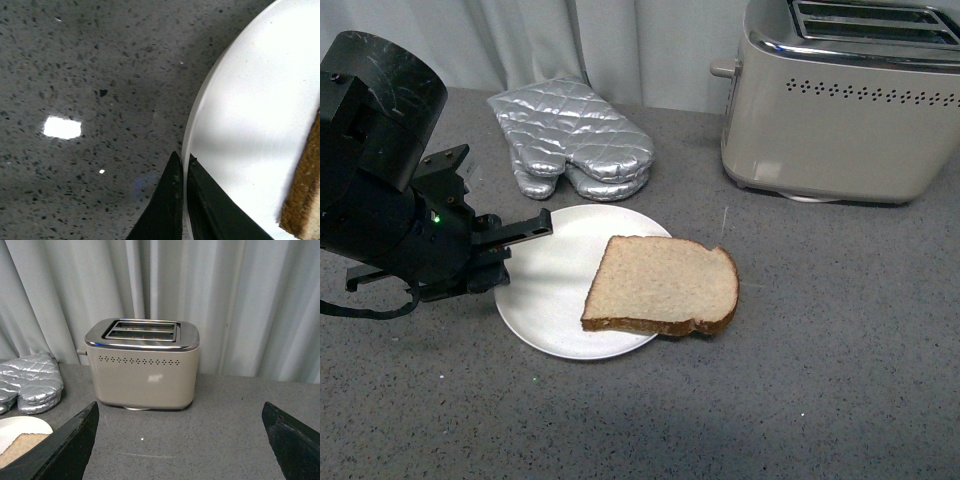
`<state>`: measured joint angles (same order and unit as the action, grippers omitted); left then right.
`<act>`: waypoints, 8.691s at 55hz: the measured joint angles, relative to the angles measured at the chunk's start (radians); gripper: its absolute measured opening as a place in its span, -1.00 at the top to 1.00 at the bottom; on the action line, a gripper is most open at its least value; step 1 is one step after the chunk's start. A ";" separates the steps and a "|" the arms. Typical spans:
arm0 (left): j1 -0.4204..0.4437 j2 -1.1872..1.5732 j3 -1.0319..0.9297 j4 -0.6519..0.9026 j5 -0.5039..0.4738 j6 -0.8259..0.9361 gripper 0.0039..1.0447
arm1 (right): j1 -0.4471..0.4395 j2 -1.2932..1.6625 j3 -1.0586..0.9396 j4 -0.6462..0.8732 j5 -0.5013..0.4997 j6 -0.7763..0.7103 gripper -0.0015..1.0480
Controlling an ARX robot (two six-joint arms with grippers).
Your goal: Put bread into toaster
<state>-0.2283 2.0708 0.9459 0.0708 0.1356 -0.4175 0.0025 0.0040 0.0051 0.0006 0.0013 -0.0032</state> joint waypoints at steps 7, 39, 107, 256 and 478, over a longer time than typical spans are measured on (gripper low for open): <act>-0.038 -0.021 0.002 0.002 0.044 -0.046 0.94 | 0.000 0.000 0.000 0.000 0.000 0.000 -0.81; -0.385 0.278 0.488 -0.130 0.024 -0.250 0.94 | 0.000 0.000 0.000 0.000 0.000 0.000 -0.81; -0.215 -0.538 -0.604 0.996 -0.539 0.251 -0.42 | 0.000 0.000 0.000 0.000 -0.001 0.000 -0.81; 0.226 -2.067 -0.928 -0.069 -0.136 0.413 -0.91 | -0.262 1.351 0.438 0.141 -0.312 0.044 -0.81; 0.226 -2.067 -0.928 -0.070 -0.136 0.413 -0.88 | 0.049 1.157 0.537 0.412 0.320 0.046 -0.81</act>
<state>-0.0025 0.0040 0.0181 0.0006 -0.0006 -0.0048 0.0517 1.1614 0.5426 0.4129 0.3210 0.0425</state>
